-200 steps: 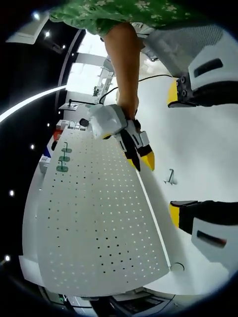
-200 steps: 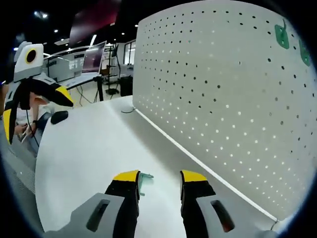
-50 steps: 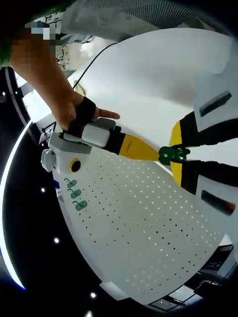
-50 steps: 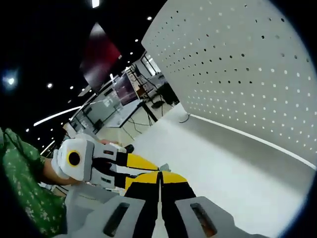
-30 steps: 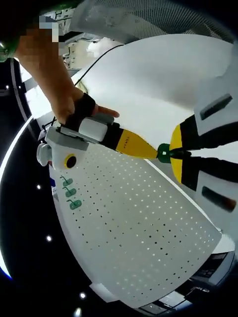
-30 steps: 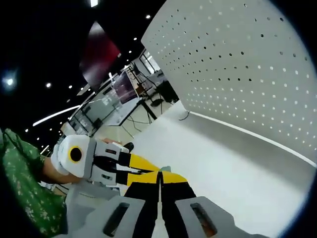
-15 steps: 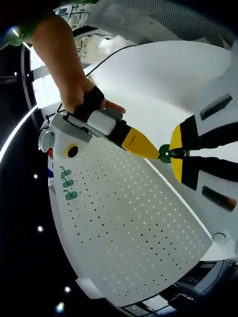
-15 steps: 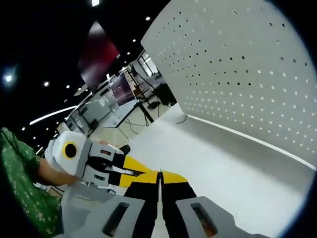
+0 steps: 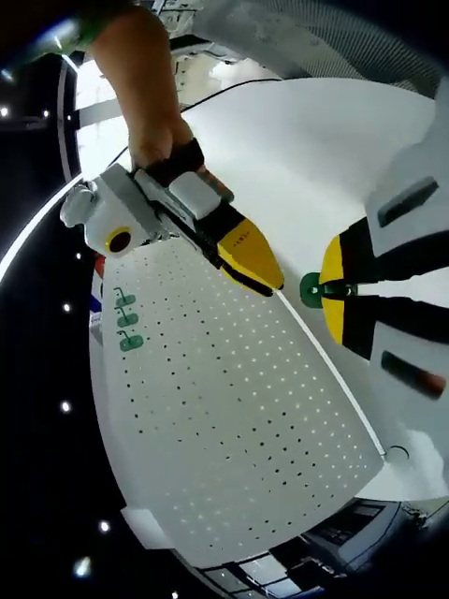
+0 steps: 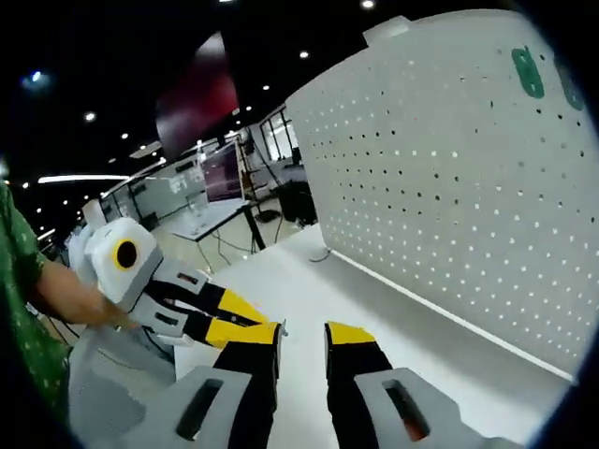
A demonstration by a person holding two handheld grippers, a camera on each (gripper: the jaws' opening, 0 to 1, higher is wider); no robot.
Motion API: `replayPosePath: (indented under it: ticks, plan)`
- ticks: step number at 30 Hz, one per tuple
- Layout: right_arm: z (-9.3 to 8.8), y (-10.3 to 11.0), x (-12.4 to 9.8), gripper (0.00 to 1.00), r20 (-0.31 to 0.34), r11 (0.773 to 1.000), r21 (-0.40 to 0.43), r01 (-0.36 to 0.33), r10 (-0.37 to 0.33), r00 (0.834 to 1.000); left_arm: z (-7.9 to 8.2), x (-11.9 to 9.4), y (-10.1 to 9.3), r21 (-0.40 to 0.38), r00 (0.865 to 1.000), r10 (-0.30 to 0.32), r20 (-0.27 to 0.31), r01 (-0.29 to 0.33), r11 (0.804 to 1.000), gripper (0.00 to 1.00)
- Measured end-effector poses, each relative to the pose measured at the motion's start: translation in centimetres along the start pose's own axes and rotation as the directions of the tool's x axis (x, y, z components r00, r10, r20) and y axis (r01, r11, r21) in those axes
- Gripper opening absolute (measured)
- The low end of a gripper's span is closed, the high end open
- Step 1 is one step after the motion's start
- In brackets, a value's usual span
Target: Insert the hook assembly into the mounting plate slot until the hook locks in place.
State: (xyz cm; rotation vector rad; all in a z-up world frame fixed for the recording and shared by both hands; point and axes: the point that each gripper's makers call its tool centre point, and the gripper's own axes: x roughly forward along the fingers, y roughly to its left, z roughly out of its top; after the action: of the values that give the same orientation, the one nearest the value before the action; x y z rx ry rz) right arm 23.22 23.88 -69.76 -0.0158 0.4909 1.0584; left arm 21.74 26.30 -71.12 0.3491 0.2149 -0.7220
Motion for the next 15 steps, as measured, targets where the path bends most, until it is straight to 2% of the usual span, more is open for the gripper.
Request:
replayPosePath:
  ticks: [4,11,15]
  plan:
    - [0.2,-0.1,-0.2,0.28,0.021,0.999,-0.029,0.024,-0.023,1.000,0.4,0.0,0.0,-0.003,1.000,0.000,0.008,0.000,1.000,0.03]
    - [0.8,-0.6,-1.1,0.46,0.066,0.999,-0.024,0.045,-0.044,0.997,0.8,0.0,-0.1,-0.001,1.000,-0.005,0.013,0.005,1.000,0.03]
    - [1.2,-1.1,-1.8,0.67,0.097,0.996,-0.033,0.081,-0.078,0.992,0.9,0.1,-0.2,-0.004,1.000,-0.010,0.015,0.010,1.000,0.03]
